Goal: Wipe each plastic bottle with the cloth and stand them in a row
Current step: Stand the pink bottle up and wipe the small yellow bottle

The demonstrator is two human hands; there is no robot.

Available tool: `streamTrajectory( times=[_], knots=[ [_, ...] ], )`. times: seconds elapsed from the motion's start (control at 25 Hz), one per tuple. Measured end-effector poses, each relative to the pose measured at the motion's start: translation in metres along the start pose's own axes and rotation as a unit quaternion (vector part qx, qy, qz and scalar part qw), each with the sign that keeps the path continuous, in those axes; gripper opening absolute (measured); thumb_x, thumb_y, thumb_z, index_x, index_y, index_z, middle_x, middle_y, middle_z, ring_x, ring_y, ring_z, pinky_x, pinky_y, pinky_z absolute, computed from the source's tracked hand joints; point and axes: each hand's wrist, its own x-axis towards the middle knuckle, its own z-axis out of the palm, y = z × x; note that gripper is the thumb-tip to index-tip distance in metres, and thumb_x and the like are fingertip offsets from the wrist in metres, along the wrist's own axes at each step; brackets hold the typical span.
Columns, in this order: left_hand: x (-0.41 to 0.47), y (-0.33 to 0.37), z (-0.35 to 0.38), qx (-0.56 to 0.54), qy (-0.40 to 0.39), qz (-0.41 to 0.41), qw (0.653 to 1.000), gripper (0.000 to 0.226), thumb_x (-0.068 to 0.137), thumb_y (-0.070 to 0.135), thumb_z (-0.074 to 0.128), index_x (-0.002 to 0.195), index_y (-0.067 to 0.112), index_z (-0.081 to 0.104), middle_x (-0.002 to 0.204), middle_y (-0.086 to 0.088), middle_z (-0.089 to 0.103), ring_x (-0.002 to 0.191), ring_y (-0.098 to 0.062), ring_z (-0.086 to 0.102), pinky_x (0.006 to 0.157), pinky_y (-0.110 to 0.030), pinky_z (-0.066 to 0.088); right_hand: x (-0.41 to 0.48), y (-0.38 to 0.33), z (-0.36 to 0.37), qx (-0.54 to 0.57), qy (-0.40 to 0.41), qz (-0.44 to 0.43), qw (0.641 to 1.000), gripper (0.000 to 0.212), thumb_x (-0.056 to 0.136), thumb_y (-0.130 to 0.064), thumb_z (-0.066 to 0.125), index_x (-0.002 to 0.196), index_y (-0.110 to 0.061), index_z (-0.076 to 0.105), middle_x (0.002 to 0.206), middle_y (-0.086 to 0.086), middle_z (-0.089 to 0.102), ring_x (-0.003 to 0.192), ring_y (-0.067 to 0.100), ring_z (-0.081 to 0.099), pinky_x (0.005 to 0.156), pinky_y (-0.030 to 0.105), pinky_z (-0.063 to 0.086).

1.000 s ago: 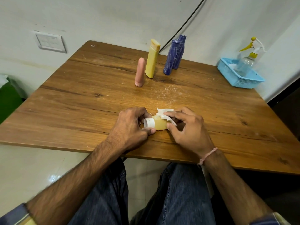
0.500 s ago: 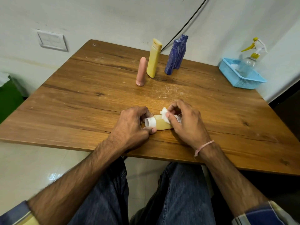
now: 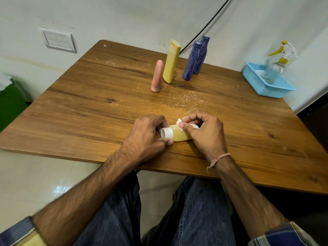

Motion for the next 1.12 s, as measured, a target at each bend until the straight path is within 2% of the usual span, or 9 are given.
streamTrajectory(
  times=[0.08, 0.16, 0.36, 0.52, 0.64, 0.8, 0.92, 1.04, 1.12],
  knots=[
    [0.0, 0.001, 0.0, 0.008, -0.003, 0.002, 1.0, 0.035, 0.07, 0.032, 0.089, 0.096, 0.022, 0.068, 0.085, 0.012, 0.06, 0.077, -0.007, 0.054, 0.067, -0.025, 0.043, -0.002, -0.006, 0.005, 0.011, 0.002, -0.015, 1.0, 0.011, 0.076, -0.019, 0.086, 0.08, -0.025, 0.077, 0.078, -0.019, 0.07, 0.079, -0.009, 0.064, 0.065, 0.004, 0.046],
    [-0.001, 0.0, 0.002, 0.015, -0.003, 0.007, 1.0, 0.035, 0.069, 0.033, 0.089, 0.094, 0.023, 0.067, 0.083, 0.014, 0.057, 0.077, -0.007, 0.053, 0.068, -0.025, 0.042, -0.004, -0.007, 0.005, -0.004, -0.006, -0.038, 0.999, 0.009, 0.077, -0.02, 0.085, 0.082, -0.024, 0.079, 0.082, -0.018, 0.071, 0.082, -0.007, 0.065, 0.071, 0.006, 0.048],
    [0.0, 0.0, 0.002, 0.016, -0.008, 0.002, 1.0, 0.035, 0.07, 0.033, 0.088, 0.095, 0.023, 0.065, 0.085, 0.015, 0.055, 0.079, -0.007, 0.052, 0.068, -0.026, 0.042, 0.003, 0.006, -0.007, -0.056, 0.062, 0.008, 0.996, 0.004, 0.081, -0.019, 0.082, 0.083, -0.021, 0.079, 0.08, -0.013, 0.072, 0.075, -0.003, 0.063, 0.074, 0.021, 0.056],
    [0.0, -0.001, 0.003, 0.032, -0.004, 0.015, 0.999, 0.035, 0.068, 0.035, 0.088, 0.086, 0.026, 0.059, 0.083, 0.01, 0.057, 0.076, -0.011, 0.053, 0.066, -0.028, 0.043, -0.015, -0.016, 0.021, -0.042, 0.059, -0.073, 0.995, 0.007, 0.079, -0.015, 0.081, 0.083, -0.02, 0.079, 0.083, -0.011, 0.073, 0.076, -0.004, 0.064, 0.068, 0.004, 0.047],
    [0.0, -0.002, 0.002, 0.024, -0.004, 0.01, 1.0, 0.034, 0.068, 0.035, 0.088, 0.088, 0.025, 0.062, 0.084, 0.011, 0.057, 0.077, -0.01, 0.053, 0.067, -0.028, 0.043, -0.014, -0.014, 0.013, -0.04, 0.038, -0.062, 0.997, 0.007, 0.081, -0.018, 0.081, 0.085, -0.021, 0.076, 0.079, -0.014, 0.069, 0.073, -0.005, 0.063, 0.061, 0.006, 0.047],
    [0.001, 0.0, 0.003, 0.021, -0.012, -0.003, 1.0, 0.034, 0.07, 0.033, 0.087, 0.094, 0.025, 0.064, 0.089, 0.011, 0.058, 0.084, -0.011, 0.054, 0.072, -0.03, 0.047, -0.002, -0.002, -0.007, -0.086, 0.067, 0.0, 0.994, 0.01, 0.082, -0.018, 0.08, 0.085, -0.023, 0.072, 0.074, -0.018, 0.063, 0.069, -0.005, 0.06, 0.067, 0.017, 0.056],
    [0.0, 0.0, 0.003, 0.027, -0.008, 0.001, 1.0, 0.034, 0.069, 0.034, 0.088, 0.089, 0.025, 0.062, 0.086, 0.009, 0.058, 0.081, -0.013, 0.055, 0.07, -0.031, 0.048, -0.015, -0.019, 0.012, -0.036, 0.055, -0.035, 0.997, 0.013, 0.081, -0.015, 0.081, 0.088, -0.019, 0.071, 0.071, -0.018, 0.063, 0.074, -0.009, 0.063, 0.057, 0.003, 0.046],
    [-0.001, 0.0, 0.002, 0.028, -0.002, 0.005, 1.0, 0.034, 0.068, 0.034, 0.088, 0.086, 0.025, 0.061, 0.083, 0.011, 0.056, 0.078, -0.011, 0.053, 0.068, -0.029, 0.045, -0.021, -0.022, 0.017, -0.027, 0.03, -0.064, 0.997, 0.017, 0.081, -0.016, 0.081, 0.089, -0.019, 0.067, 0.071, -0.014, 0.066, 0.069, -0.006, 0.065, 0.056, 0.002, 0.044],
    [0.0, 0.0, 0.002, 0.022, -0.006, -0.002, 1.0, 0.035, 0.069, 0.033, 0.088, 0.091, 0.025, 0.063, 0.088, 0.011, 0.058, 0.082, -0.011, 0.054, 0.071, -0.029, 0.047, -0.008, -0.011, 0.006, -0.051, 0.048, -0.03, 0.997, 0.018, 0.082, -0.016, 0.08, 0.091, -0.02, 0.064, 0.078, -0.012, 0.066, 0.068, -0.007, 0.061, 0.057, 0.001, 0.045]
  ],
)
